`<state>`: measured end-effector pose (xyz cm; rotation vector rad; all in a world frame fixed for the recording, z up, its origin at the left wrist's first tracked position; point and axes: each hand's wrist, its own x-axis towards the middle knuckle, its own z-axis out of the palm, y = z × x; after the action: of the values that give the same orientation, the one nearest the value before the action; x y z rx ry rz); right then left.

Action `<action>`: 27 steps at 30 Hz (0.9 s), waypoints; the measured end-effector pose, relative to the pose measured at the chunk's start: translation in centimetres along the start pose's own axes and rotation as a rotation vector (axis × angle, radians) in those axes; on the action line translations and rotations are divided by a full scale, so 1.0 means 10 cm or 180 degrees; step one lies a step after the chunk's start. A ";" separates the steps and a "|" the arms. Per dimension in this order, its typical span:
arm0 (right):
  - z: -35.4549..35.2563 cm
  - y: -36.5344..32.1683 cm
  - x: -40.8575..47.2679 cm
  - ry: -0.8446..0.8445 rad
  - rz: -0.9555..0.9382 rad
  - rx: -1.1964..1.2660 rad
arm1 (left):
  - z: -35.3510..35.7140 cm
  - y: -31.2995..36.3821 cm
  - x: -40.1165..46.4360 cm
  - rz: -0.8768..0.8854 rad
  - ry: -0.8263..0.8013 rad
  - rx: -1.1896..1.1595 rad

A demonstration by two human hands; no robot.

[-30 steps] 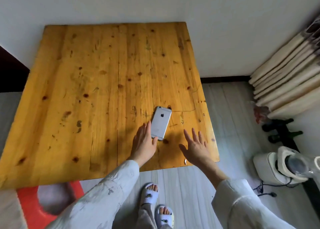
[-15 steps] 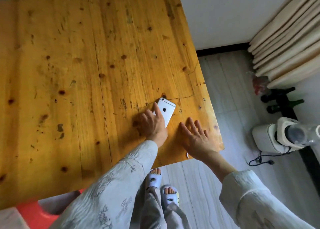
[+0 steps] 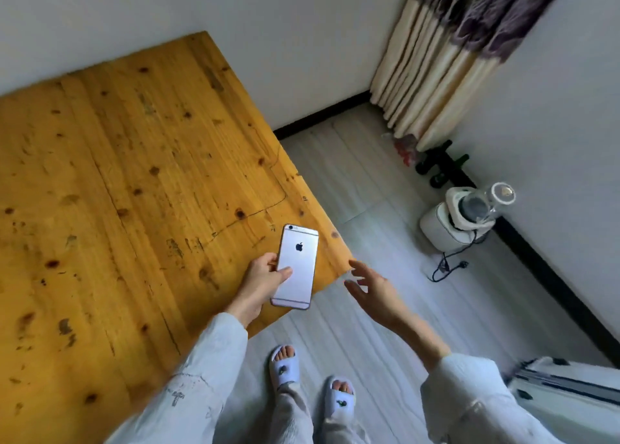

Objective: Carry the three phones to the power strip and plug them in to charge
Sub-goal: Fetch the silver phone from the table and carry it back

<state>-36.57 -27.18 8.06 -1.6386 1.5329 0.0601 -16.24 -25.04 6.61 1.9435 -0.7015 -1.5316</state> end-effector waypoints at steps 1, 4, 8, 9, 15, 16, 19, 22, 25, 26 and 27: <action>-0.13 0.07 -0.15 0.0107 0.0079 0.0221 | 0.10 0.11 -0.12 0.0091 -0.0060 -0.0099; -0.51 0.33 -0.66 0.0507 0.0226 0.0623 | 0.52 0.45 -0.50 0.0392 -0.0286 -0.0222; -0.96 0.89 -1.54 0.1182 0.0361 0.0918 | 1.31 0.74 -1.06 0.0863 -0.0793 0.0065; -1.04 1.07 -1.80 0.1364 0.0398 0.0985 | 1.55 0.78 -1.21 0.1004 -0.0909 0.0160; -1.27 2.39 -3.60 0.2321 0.0917 0.1475 | 3.34 0.76 -2.36 0.1533 -0.1866 0.0619; -1.28 2.62 -3.91 0.2492 0.1028 0.1536 | 3.64 0.71 -2.57 0.1596 -0.2068 0.0715; -1.27 3.17 -4.75 0.3007 0.1344 0.1697 | 4.42 0.54 -3.19 0.1755 -0.2687 0.1051; -1.11 3.67 -5.58 0.3527 0.1711 0.1999 | 5.17 0.32 -3.88 0.1777 -0.3316 0.1348; -0.84 4.09 -6.28 0.4027 0.2035 0.2404 | 5.86 0.07 -4.55 0.1814 -0.3916 0.1574; -0.75 4.22 -6.49 0.4208 0.2149 0.2516 | 6.08 -0.03 -4.77 0.1835 -0.4107 0.1671; -0.65 4.34 -6.69 0.4390 0.2265 0.2615 | 6.29 -0.15 -4.98 0.1852 -0.4286 0.1763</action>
<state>-92.02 27.52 26.49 -0.2515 2.5184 -1.3579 -88.02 4.06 27.61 0.5262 -2.1500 -2.2038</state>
